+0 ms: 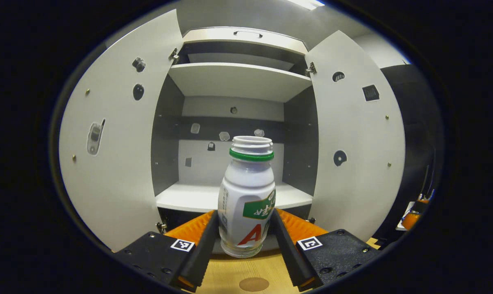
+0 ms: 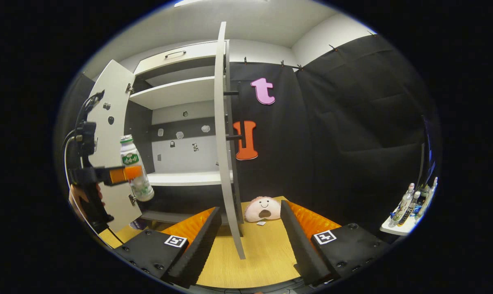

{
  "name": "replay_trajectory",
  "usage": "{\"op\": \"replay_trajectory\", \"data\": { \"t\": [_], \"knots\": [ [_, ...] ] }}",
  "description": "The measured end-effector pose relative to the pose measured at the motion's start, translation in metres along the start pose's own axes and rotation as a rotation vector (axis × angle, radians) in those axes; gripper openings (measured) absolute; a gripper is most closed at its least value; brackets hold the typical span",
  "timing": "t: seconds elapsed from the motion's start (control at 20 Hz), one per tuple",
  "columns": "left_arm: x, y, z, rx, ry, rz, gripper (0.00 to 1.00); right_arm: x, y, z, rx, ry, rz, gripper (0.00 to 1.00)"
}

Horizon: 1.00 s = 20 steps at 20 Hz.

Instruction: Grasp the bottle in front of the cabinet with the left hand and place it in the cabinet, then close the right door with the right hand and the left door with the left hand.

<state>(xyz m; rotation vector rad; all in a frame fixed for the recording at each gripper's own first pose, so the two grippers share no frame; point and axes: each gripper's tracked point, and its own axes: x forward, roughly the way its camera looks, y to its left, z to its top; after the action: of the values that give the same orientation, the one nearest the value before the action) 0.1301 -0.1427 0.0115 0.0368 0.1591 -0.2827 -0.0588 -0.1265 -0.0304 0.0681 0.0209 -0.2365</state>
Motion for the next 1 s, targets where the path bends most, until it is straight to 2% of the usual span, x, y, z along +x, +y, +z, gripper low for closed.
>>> {"op": "replay_trajectory", "data": {
  "t": [0.2,0.4,0.5,0.55,0.6,0.85,1.0],
  "knots": [
    [0.059,-0.005,0.036,-0.016,-0.021,-0.045,0.77,-0.008,-0.024,-0.001,-0.006,-0.002,-0.066,0.96],
    [0.123,0.003,0.043,-0.062,0.022,-0.034,0.77,-0.016,-0.051,-0.001,0.003,-0.003,-0.142,0.96],
    [0.156,0.011,0.039,-0.062,0.048,-0.013,0.77,-0.020,-0.064,-0.006,0.013,0.006,-0.182,0.96],
    [0.170,0.014,0.034,-0.050,0.069,-0.004,0.77,-0.021,-0.069,-0.008,0.020,0.011,-0.199,0.89],
    [0.182,0.015,0.029,-0.045,0.092,0.004,0.77,-0.023,-0.074,-0.009,0.027,0.014,-0.215,0.98],
    [0.223,0.021,-0.005,-0.039,0.174,0.025,0.77,-0.025,-0.092,-0.011,0.038,0.013,-0.275,0.98],
    [0.231,0.023,-0.026,-0.051,0.224,0.037,0.77,-0.028,-0.098,-0.009,0.038,0.010,-0.291,0.98]
  ]
}}
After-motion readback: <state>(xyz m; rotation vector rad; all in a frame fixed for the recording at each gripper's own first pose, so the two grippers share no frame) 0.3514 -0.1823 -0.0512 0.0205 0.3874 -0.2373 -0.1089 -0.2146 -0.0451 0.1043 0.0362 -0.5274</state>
